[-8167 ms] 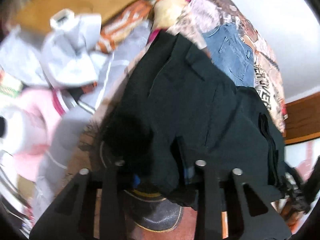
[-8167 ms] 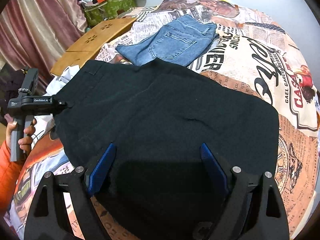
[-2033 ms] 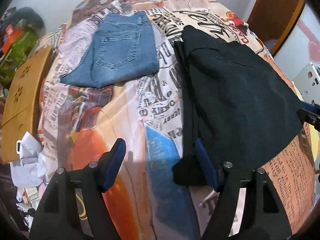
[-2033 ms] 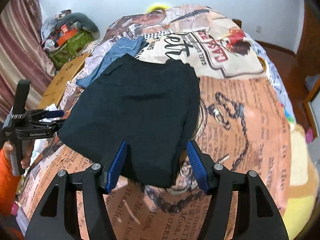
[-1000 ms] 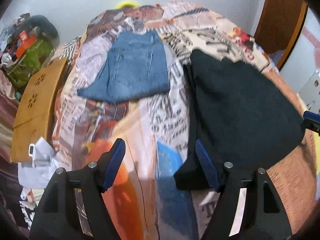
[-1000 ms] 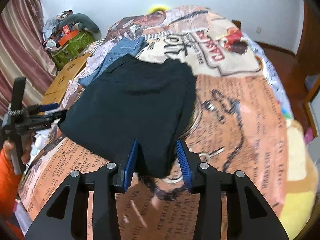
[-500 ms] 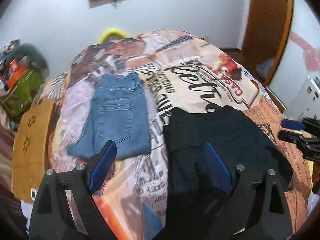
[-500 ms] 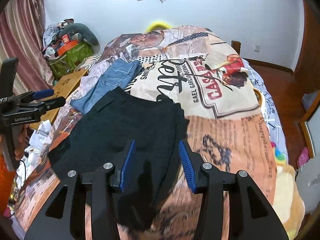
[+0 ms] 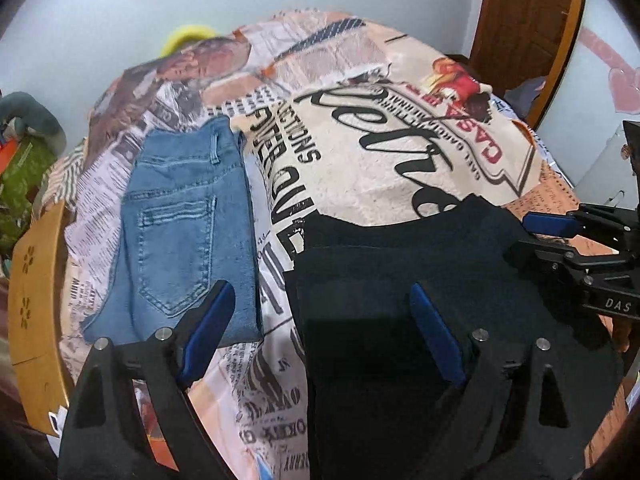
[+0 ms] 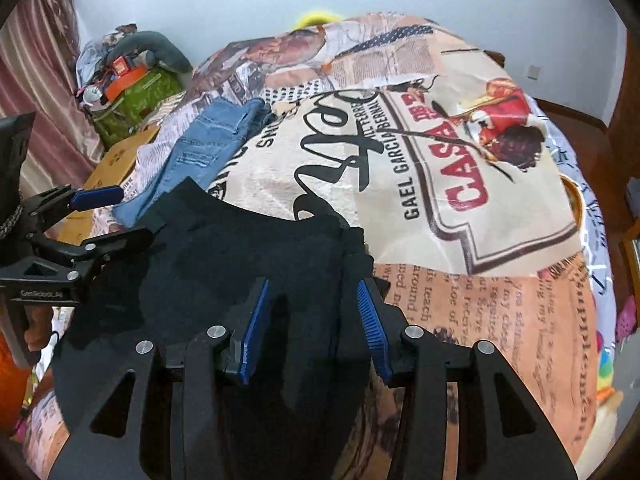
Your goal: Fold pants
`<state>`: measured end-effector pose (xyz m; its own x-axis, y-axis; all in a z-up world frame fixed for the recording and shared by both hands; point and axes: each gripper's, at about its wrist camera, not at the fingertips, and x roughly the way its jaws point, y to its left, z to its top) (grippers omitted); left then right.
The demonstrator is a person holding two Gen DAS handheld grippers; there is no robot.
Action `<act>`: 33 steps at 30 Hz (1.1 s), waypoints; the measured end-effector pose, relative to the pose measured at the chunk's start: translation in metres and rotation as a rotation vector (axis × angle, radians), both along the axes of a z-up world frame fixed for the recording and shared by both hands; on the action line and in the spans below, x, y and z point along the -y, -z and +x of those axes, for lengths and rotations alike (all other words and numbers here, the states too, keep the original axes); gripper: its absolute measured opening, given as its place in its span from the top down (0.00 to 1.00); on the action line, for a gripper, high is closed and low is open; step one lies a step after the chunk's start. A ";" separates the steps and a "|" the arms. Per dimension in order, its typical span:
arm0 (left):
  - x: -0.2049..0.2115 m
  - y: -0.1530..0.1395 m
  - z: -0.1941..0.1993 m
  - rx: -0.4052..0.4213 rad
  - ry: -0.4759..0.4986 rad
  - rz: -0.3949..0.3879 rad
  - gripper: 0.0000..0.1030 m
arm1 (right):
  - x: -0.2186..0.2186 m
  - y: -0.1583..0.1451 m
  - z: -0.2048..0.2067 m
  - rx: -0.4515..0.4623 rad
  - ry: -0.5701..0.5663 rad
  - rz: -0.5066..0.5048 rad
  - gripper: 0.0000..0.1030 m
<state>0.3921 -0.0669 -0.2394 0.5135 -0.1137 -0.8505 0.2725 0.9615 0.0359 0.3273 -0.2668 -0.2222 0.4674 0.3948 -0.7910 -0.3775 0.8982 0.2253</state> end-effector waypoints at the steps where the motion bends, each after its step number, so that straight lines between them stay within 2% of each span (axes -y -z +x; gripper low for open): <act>1: -0.001 0.004 0.003 -0.009 -0.002 -0.003 0.16 | -0.001 0.002 0.002 -0.001 -0.008 -0.004 0.63; 3: -0.001 0.011 0.007 -0.023 -0.005 -0.006 0.20 | -0.005 0.006 0.004 -0.003 -0.036 -0.025 0.64; 8: -0.003 0.021 0.010 -0.030 -0.015 -0.007 0.21 | -0.016 0.009 0.003 0.043 -0.087 -0.095 0.71; 10: -0.004 0.023 0.010 -0.026 -0.020 -0.006 0.21 | -0.020 0.010 0.002 0.067 -0.096 -0.143 0.82; 11: -0.004 0.023 0.010 -0.023 -0.022 -0.004 0.21 | -0.021 0.011 0.001 0.076 -0.099 -0.155 0.82; 15: -0.004 0.030 0.014 -0.038 -0.044 0.001 0.21 | -0.017 0.012 0.004 0.077 -0.095 -0.155 0.86; 22: -0.004 0.030 0.014 -0.038 -0.053 0.005 0.20 | -0.017 0.016 0.006 0.064 -0.065 -0.160 0.86; 25: -0.007 0.019 0.008 -0.029 -0.068 -0.012 0.21 | -0.017 0.008 0.000 0.075 -0.053 -0.158 0.86; 29: -0.012 -0.007 -0.008 0.032 -0.075 -0.037 0.21 | -0.012 -0.008 -0.013 0.090 -0.037 -0.136 0.86; 32: -0.015 -0.029 -0.021 0.078 -0.069 -0.040 0.20 | -0.010 -0.022 -0.025 0.113 -0.032 -0.143 0.77; 33: -0.015 -0.036 -0.026 0.095 -0.068 -0.038 0.19 | -0.009 -0.028 -0.030 0.127 -0.028 -0.141 0.71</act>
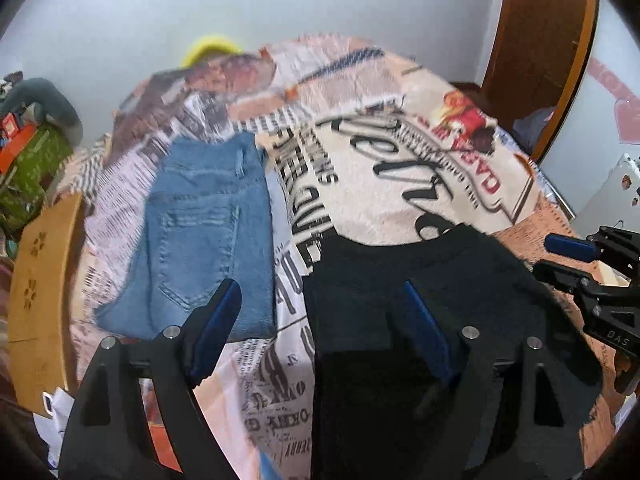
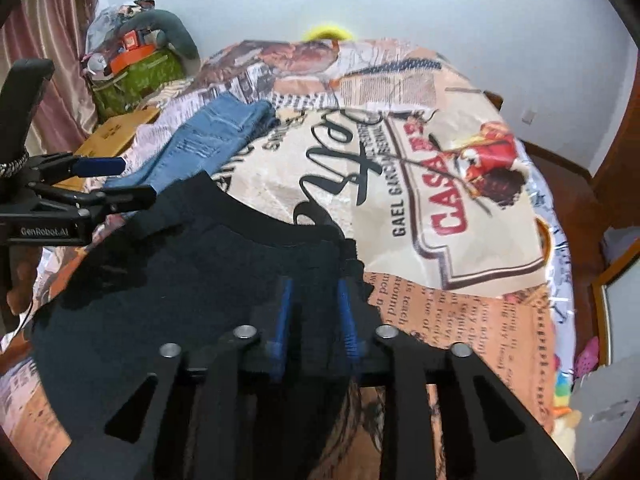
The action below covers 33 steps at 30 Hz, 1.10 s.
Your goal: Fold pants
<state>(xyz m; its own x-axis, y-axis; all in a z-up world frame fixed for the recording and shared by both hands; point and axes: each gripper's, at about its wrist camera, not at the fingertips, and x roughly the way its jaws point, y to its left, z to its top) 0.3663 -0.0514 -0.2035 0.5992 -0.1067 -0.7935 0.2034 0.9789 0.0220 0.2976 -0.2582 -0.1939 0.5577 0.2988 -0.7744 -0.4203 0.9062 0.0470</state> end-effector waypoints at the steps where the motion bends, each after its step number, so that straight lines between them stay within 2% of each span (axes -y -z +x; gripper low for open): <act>1: 0.000 -0.007 -0.006 0.017 0.000 0.005 0.16 | 0.002 -0.006 -0.005 0.015 0.003 0.005 0.64; 2: -0.001 -0.013 -0.012 0.035 0.000 0.010 0.11 | 0.002 -0.010 -0.008 0.024 0.006 0.010 0.61; 4: -0.004 -0.021 -0.023 0.061 0.001 0.014 0.06 | 0.006 -0.020 -0.019 0.048 0.013 0.028 0.48; 5: -0.004 -0.024 -0.028 0.069 0.004 0.013 0.05 | 0.008 -0.024 -0.023 0.056 0.017 0.036 0.44; 7: -0.007 -0.026 -0.036 0.065 0.007 0.011 0.03 | 0.011 -0.031 -0.032 0.064 0.025 0.057 0.30; 9: -0.009 -0.022 -0.040 0.048 0.006 0.003 0.02 | 0.014 -0.034 -0.041 0.065 0.031 0.072 0.26; 14: -0.014 0.008 -0.045 -0.046 0.006 -0.008 0.02 | 0.017 -0.021 -0.054 0.016 0.032 0.081 0.24; 19: -0.015 0.041 -0.044 -0.146 0.016 -0.051 0.02 | 0.022 0.008 -0.057 -0.090 0.054 0.102 0.24; 24: -0.014 0.054 -0.036 -0.212 0.023 -0.142 0.02 | 0.031 0.029 -0.054 -0.190 0.082 0.204 0.24; 29: -0.003 0.063 -0.027 -0.259 0.044 -0.169 0.01 | 0.034 0.040 -0.043 -0.247 0.082 0.276 0.24; 33: -0.005 0.071 -0.017 -0.334 0.056 -0.251 0.01 | 0.033 0.043 -0.037 -0.271 0.068 0.311 0.21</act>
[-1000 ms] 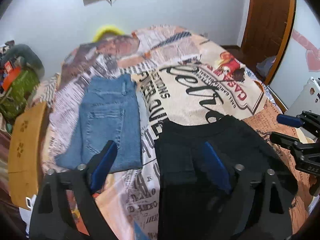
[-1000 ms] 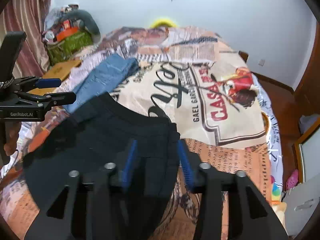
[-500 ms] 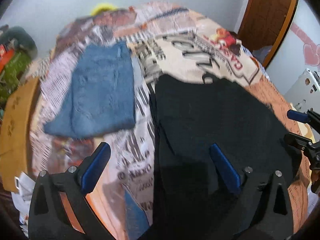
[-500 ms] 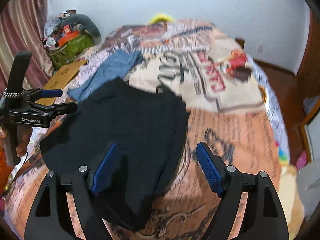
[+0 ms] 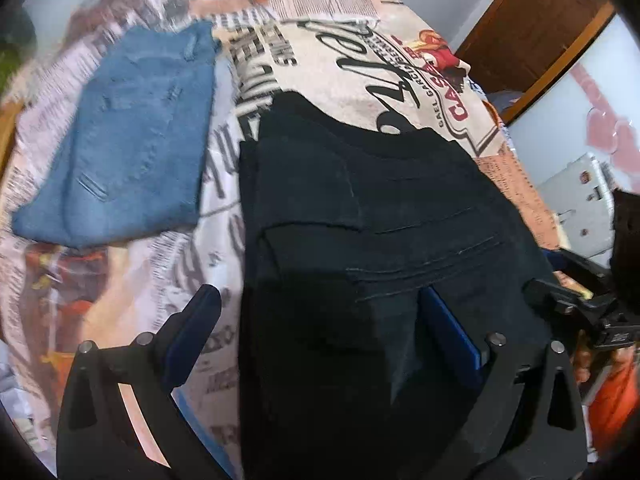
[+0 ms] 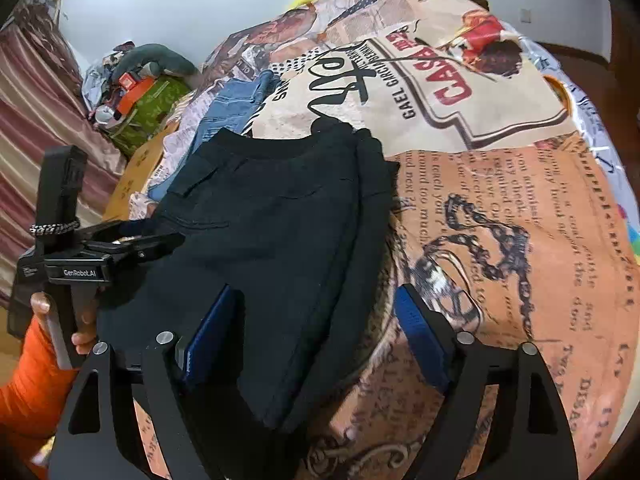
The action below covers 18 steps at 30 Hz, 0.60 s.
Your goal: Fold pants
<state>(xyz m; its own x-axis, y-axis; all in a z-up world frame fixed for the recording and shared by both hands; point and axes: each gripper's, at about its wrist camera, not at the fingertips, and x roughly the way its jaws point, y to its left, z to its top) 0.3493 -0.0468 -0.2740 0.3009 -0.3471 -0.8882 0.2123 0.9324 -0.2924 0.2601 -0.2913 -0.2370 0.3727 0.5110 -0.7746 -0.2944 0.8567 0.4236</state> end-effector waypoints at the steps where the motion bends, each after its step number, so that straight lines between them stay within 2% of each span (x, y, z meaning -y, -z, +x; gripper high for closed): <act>1: -0.001 0.003 0.003 -0.031 -0.001 -0.031 0.01 | 0.000 0.001 0.002 -0.004 -0.003 0.009 0.21; 6: -0.006 0.015 0.014 -0.135 0.009 -0.151 0.03 | -0.004 0.005 0.011 -0.034 -0.036 0.061 0.23; 8: -0.006 0.016 0.015 -0.151 0.011 -0.174 0.09 | -0.007 0.006 0.013 -0.039 -0.046 0.071 0.26; 12: -0.001 0.007 0.010 -0.121 0.007 -0.151 0.20 | -0.010 0.006 0.014 -0.048 -0.052 0.086 0.40; 14: 0.001 0.004 0.006 -0.103 0.009 -0.142 0.30 | -0.008 0.004 0.012 -0.043 -0.047 0.087 0.48; 16: 0.002 0.000 0.003 -0.086 0.007 -0.128 0.36 | -0.006 0.002 0.012 -0.035 -0.041 0.082 0.62; 18: 0.003 -0.005 -0.001 -0.067 0.011 -0.112 0.41 | -0.005 -0.001 0.010 -0.021 -0.029 0.077 0.69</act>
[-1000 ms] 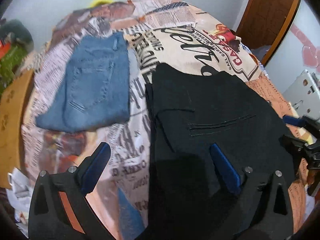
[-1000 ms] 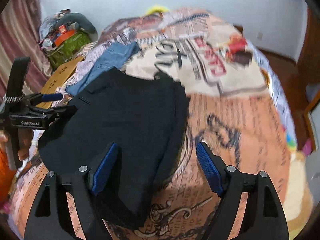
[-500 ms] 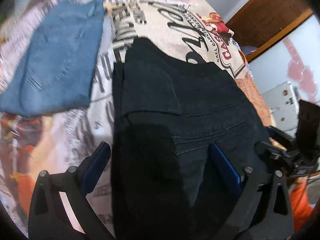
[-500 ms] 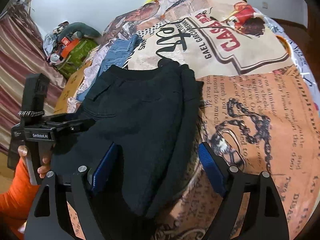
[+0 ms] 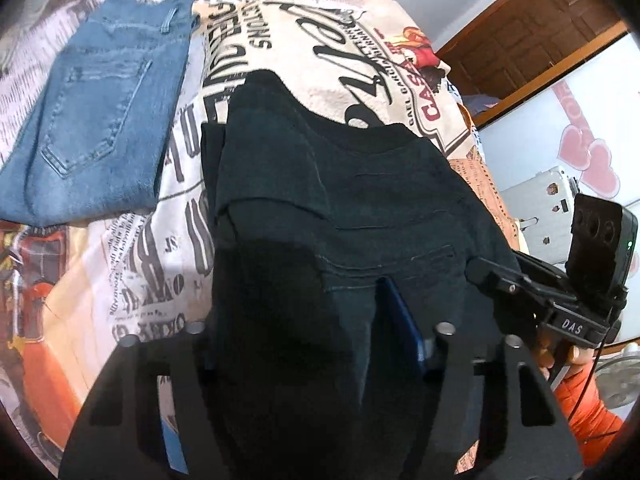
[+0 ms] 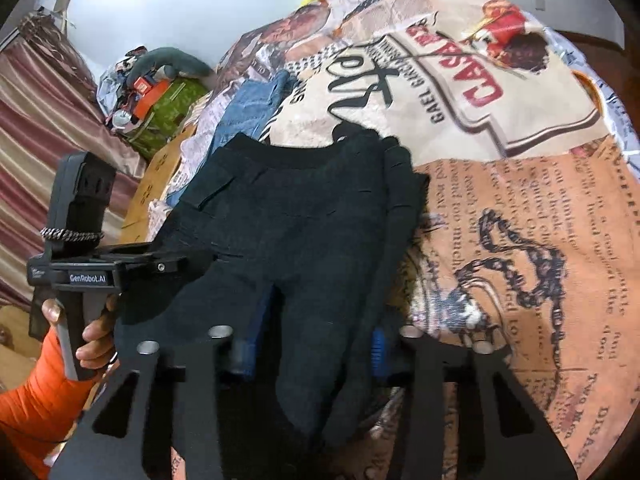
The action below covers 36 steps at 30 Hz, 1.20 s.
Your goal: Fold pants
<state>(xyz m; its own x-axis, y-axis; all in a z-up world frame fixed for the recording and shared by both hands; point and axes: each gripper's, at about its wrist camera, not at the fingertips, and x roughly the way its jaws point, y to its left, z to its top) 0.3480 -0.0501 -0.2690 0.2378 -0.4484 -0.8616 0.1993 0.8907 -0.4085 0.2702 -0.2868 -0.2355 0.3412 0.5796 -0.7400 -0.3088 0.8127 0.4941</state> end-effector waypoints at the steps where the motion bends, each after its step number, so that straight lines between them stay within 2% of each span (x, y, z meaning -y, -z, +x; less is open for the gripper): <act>1: 0.000 -0.003 -0.003 0.008 0.000 0.009 0.45 | 0.001 -0.002 -0.001 0.004 0.001 0.002 0.71; 5: -0.002 -0.015 -0.013 0.052 -0.009 0.042 0.59 | -0.001 -0.013 -0.010 0.050 -0.001 -0.013 0.77; 10: -0.002 -0.040 -0.031 0.145 0.006 0.087 0.67 | -0.009 -0.037 -0.017 0.120 -0.015 -0.018 0.83; 13: -0.005 -0.055 -0.040 0.211 -0.012 0.117 0.67 | -0.018 -0.054 -0.020 0.169 -0.029 -0.023 0.84; 17: -0.026 -0.077 -0.044 0.263 -0.062 0.107 0.67 | -0.033 -0.071 -0.015 0.218 -0.044 -0.021 0.84; 25: -0.079 -0.118 -0.029 0.371 -0.160 0.125 0.67 | -0.080 -0.101 0.011 0.321 -0.100 -0.011 0.84; 30: -0.120 -0.132 -0.010 0.413 -0.221 0.148 0.68 | -0.116 -0.109 0.030 0.362 -0.139 -0.006 0.84; 36: -0.162 -0.128 0.022 0.425 -0.252 0.184 0.68 | -0.163 -0.106 0.064 0.385 -0.164 0.001 0.84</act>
<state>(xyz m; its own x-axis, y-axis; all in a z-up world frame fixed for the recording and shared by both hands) 0.3702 0.1115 -0.1409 0.6647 -0.1825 -0.7245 0.0838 0.9818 -0.1705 0.3339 -0.1235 -0.1297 0.4959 0.6499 -0.5760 -0.5962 0.7370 0.3183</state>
